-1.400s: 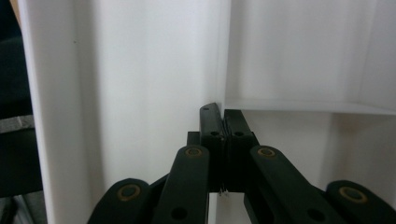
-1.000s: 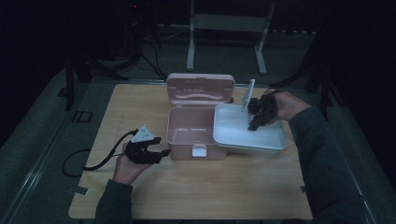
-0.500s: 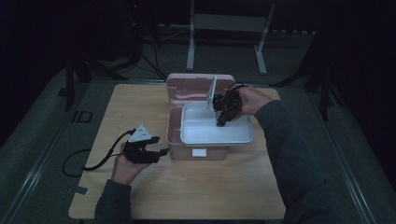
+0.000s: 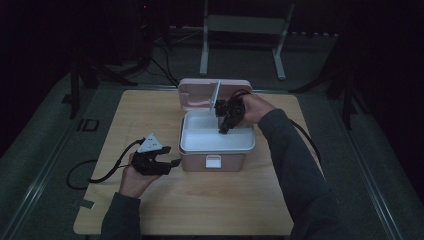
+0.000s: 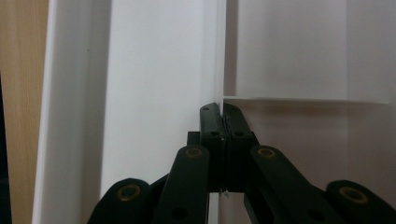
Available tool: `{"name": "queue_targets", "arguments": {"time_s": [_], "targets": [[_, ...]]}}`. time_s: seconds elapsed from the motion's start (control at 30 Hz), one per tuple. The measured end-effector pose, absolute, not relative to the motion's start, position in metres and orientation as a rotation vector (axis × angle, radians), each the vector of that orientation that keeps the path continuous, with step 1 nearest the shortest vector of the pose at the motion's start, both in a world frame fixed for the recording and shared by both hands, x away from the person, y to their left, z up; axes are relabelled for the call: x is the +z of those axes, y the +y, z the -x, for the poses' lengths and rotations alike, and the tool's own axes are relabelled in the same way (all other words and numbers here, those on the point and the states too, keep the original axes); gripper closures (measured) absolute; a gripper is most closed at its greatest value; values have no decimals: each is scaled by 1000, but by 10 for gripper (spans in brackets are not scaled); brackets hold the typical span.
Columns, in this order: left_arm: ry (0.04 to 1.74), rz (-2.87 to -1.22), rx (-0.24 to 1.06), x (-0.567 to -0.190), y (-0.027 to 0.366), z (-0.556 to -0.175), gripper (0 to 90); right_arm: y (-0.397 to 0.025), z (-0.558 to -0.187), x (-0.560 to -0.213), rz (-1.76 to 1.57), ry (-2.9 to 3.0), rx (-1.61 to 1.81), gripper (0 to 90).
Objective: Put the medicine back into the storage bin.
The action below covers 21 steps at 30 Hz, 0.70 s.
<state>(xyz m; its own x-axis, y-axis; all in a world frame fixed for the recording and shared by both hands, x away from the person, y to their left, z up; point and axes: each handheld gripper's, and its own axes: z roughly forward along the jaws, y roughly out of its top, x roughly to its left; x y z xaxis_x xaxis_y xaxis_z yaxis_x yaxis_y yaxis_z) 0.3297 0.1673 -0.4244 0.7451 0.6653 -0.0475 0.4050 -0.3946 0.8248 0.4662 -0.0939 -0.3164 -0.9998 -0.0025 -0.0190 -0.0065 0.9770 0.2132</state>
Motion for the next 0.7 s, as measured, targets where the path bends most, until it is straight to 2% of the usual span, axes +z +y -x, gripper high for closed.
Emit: {"name": "queue_targets", "arguments": {"time_s": [0.7], "targets": [[807, -2040, 363, -425, 167, -330, 371, -78, -474, -339, -9, 3102, 290, 884]]}}
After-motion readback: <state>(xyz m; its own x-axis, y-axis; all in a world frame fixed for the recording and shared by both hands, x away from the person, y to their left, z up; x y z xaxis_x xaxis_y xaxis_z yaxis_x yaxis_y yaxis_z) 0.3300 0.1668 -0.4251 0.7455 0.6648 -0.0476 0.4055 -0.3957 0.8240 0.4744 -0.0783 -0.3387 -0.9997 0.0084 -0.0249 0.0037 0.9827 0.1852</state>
